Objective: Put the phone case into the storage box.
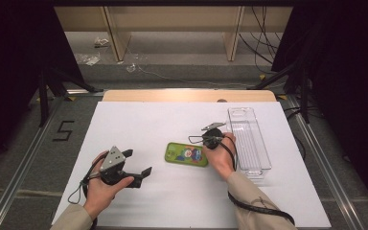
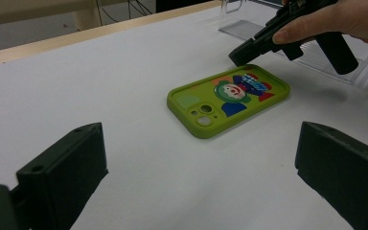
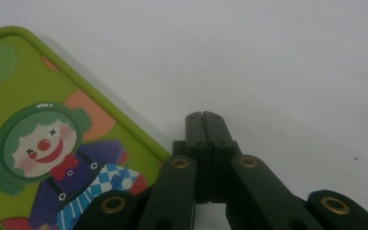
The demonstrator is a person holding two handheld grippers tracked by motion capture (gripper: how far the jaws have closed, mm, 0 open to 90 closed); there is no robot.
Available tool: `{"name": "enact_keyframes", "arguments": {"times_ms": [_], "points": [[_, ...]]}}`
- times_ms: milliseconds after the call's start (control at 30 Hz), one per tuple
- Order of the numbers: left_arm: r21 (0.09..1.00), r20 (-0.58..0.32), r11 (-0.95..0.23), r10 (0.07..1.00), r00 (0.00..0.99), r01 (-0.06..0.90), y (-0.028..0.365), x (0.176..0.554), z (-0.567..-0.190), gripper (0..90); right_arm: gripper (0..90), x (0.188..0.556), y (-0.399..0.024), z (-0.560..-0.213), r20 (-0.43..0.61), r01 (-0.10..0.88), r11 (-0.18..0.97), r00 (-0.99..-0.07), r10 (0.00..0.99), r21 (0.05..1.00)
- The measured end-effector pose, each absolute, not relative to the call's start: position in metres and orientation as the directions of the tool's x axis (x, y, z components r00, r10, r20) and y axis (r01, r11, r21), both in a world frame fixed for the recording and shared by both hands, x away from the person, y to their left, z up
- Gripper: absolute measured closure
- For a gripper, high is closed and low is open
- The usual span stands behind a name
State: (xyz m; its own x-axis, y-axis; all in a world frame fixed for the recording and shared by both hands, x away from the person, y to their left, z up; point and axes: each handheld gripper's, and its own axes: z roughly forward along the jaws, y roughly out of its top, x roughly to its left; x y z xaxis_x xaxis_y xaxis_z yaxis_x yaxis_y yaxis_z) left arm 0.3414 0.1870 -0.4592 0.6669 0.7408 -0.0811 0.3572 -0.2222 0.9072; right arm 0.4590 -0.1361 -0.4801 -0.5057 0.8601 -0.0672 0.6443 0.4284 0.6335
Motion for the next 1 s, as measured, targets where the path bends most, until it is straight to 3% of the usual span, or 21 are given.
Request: {"name": "enact_keyframes", "arguments": {"times_ms": [567, 833, 1000], "points": [[0.9, -0.077, -0.236, 0.741, 0.667, 0.366, 0.186, 0.342, -0.46, 3.1, 90.0, 0.415, -0.13, -0.476, 0.037, 0.664, 0.489, -0.613, 0.789, 0.566], [0.897, -0.077, -0.24, 0.742, 0.666, 0.371, 0.186, 0.342, -0.461, 3.1, 90.0, 0.381, -0.109, -0.479, 0.11, 0.609, 0.544, -0.718, 0.688, 0.577], [0.897, -0.077, -0.24, 0.742, 0.666, 0.371, 0.186, 0.342, -0.461, 3.1, 90.0, 0.37, -0.093, -0.482, 0.102, 0.559, 0.571, -0.763, 0.639, 0.601]]}}
